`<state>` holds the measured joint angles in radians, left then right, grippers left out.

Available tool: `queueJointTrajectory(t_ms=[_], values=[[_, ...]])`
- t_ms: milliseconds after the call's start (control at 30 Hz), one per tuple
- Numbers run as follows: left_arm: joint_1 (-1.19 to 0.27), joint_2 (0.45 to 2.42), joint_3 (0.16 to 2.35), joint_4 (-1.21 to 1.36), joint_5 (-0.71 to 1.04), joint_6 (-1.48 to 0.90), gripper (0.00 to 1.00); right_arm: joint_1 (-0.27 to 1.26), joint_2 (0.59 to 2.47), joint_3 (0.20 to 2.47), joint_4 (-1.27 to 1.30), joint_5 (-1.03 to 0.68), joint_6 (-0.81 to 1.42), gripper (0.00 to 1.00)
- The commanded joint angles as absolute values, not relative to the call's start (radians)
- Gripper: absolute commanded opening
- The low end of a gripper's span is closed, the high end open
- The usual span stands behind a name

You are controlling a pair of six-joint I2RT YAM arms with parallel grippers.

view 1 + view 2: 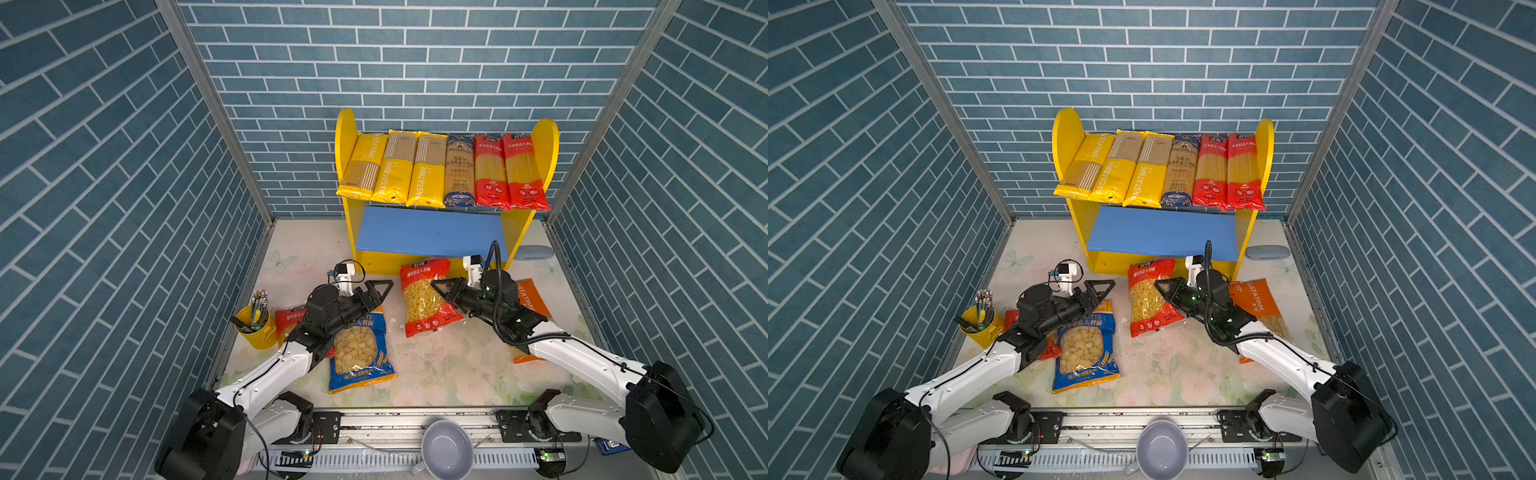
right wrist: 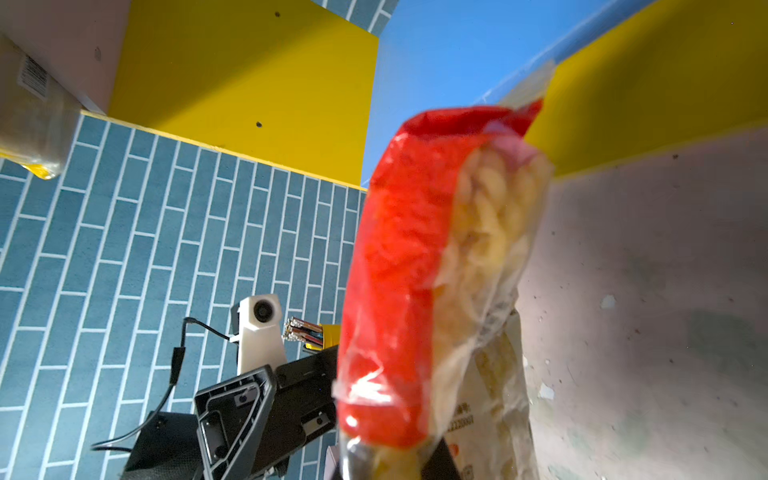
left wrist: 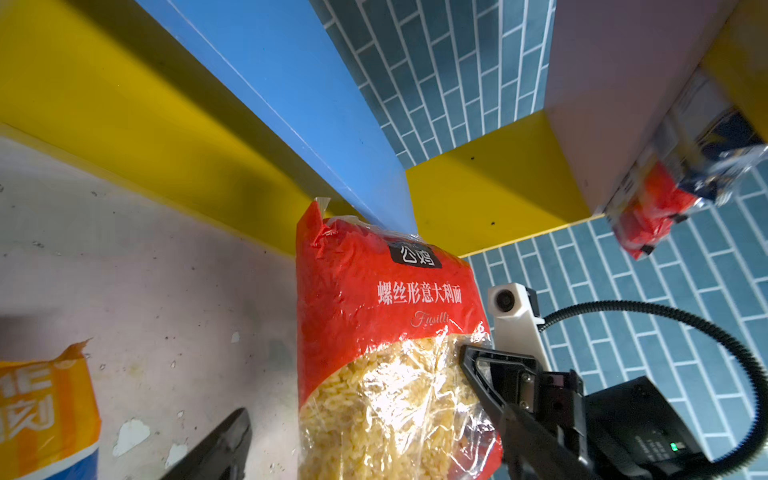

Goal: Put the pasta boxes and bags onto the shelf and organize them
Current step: 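Lift the red fusilli bag with both grippers toward the lower shelf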

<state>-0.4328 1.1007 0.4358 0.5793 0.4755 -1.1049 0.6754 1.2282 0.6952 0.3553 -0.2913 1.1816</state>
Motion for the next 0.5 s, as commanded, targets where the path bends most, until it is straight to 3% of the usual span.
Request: queueJointTrajectory(t_ms=[0,233,467], values=[[-0.422,1.153,0.419,0.796,0.483,-1.170,0.96,0.685,1.270,0.812,0.641,-0.243,1.203,0.08],[-0.381,1.306,0.383,1.006,0.490,-1.249,0.96,0.697,1.441,0.875,0.874,-0.164,1.227,0.08],[-0.327,1.259,0.394,0.905,0.512,-1.205,0.96,0.700,1.584,0.960,1.039,-0.131,1.287,0.08]])
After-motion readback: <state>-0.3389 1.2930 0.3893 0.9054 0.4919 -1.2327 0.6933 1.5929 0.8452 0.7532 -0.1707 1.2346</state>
